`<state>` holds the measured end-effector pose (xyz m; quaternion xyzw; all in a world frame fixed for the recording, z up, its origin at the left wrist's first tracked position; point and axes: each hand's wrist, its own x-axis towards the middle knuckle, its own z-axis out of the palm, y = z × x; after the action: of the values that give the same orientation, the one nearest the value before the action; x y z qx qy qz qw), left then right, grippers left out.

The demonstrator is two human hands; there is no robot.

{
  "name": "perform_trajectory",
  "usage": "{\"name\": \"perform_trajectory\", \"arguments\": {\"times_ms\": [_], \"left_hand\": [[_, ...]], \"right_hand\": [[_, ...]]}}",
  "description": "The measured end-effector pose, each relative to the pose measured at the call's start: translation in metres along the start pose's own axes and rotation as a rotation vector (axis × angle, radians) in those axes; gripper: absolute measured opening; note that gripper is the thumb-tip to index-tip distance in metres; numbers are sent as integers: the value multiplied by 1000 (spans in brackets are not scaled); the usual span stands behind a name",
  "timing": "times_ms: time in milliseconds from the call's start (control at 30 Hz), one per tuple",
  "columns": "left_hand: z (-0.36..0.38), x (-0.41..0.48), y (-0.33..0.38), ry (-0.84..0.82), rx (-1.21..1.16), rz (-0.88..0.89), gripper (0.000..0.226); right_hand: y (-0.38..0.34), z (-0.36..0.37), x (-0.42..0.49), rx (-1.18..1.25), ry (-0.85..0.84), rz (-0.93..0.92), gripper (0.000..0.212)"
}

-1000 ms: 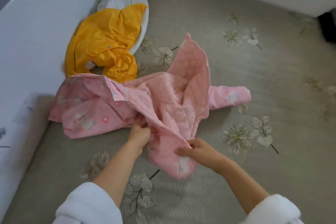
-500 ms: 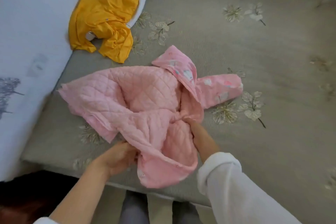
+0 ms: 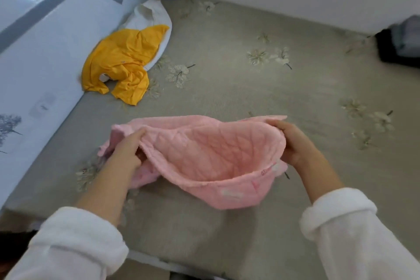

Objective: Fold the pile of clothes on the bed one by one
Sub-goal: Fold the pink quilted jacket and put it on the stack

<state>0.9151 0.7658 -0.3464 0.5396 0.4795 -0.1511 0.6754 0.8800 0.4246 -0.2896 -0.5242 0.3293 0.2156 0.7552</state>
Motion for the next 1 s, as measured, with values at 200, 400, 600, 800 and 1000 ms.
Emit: {"name": "perform_trajectory", "arguments": {"times_ms": [200,400,600,800,1000], "left_hand": [[93,-55,97,-239,-33,535,26],[102,-107,114,-560,-221,782,14],[56,-56,14,-314,87,674,8],[19,20,-95,-40,581,406,11],[10,48,-131,45,775,276,15]], "right_hand": [[-82,12,-2,-94,190,-429,23],[-106,-15,-57,267,152,-720,31],[-2,-63,-61,30,339,-483,26],[144,-87,-16,-177,537,39,11],[200,-83,10,-8,519,425,5]]}}
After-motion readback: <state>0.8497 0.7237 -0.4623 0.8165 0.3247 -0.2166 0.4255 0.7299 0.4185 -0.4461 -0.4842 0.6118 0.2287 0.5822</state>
